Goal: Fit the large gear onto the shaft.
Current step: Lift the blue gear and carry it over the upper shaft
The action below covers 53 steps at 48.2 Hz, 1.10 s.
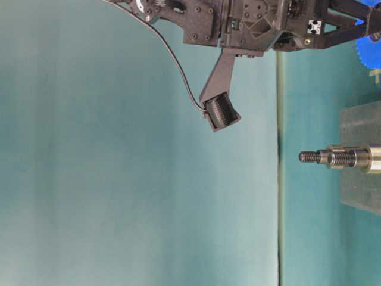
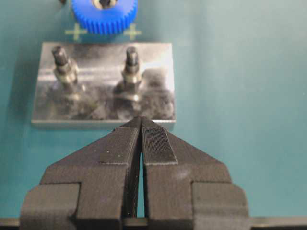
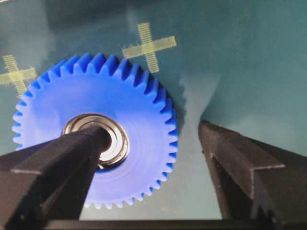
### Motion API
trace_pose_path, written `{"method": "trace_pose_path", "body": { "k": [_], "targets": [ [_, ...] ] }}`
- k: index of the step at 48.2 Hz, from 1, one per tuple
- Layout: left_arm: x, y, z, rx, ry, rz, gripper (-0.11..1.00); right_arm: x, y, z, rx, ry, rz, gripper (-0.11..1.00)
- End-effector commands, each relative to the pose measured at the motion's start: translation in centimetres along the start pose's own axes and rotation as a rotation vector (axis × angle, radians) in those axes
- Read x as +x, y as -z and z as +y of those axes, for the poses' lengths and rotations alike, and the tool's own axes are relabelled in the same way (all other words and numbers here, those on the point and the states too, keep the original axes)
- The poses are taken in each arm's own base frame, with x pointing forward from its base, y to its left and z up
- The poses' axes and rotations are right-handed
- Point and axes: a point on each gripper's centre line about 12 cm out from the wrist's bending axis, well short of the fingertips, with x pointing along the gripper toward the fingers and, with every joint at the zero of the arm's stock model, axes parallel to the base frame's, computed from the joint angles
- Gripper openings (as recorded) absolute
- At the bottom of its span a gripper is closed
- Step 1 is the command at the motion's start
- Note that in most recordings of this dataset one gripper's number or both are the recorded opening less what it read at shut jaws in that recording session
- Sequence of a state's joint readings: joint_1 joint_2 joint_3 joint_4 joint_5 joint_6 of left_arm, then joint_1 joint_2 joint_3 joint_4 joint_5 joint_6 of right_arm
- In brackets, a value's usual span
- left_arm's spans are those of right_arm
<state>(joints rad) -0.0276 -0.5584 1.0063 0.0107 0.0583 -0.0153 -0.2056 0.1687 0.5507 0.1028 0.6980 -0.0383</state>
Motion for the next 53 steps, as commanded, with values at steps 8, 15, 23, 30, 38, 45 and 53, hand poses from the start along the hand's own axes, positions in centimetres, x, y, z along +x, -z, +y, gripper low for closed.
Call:
{"method": "trace_pose_path", "body": {
  "k": [8,15,23,30,38,45,53],
  "targets": [
    [-0.1,-0.6,0.0,0.001,0.001,-0.023,0.0,-0.3,-0.1,-0.1,0.015,0.001,0.014,0.56],
    [-0.1,-0.6,0.0,-0.002,0.001,-0.025,0.0,-0.3,0.0,-0.1,0.032,0.001,0.018,0.5],
    [-0.1,-0.8,0.0,-0.002,0.001,-0.028,0.0,-1.6,-0.9,0.0,0.052,-0.002,-0.023,0.5],
    [-0.1,-0.8,0.0,-0.004,0.002,-0.029,0.0,-4.8,-2.5,0.3,0.059,-0.01,-0.079,0.49],
    [-0.1,-1.1,0.0,-0.005,0.002,-0.035,0.0,-8.0,-4.3,0.7,0.051,-0.017,-0.073,0.49],
    [-0.1,-1.1,0.0,-0.007,0.002,-0.035,0.0,-10.0,-6.3,1.0,0.043,-0.024,-0.064,0.49],
    [-0.1,-1.2,0.0,-0.007,0.002,-0.038,0.0,-10.9,-8.7,1.1,0.035,-0.026,-0.086,0.49]
  ]
}}
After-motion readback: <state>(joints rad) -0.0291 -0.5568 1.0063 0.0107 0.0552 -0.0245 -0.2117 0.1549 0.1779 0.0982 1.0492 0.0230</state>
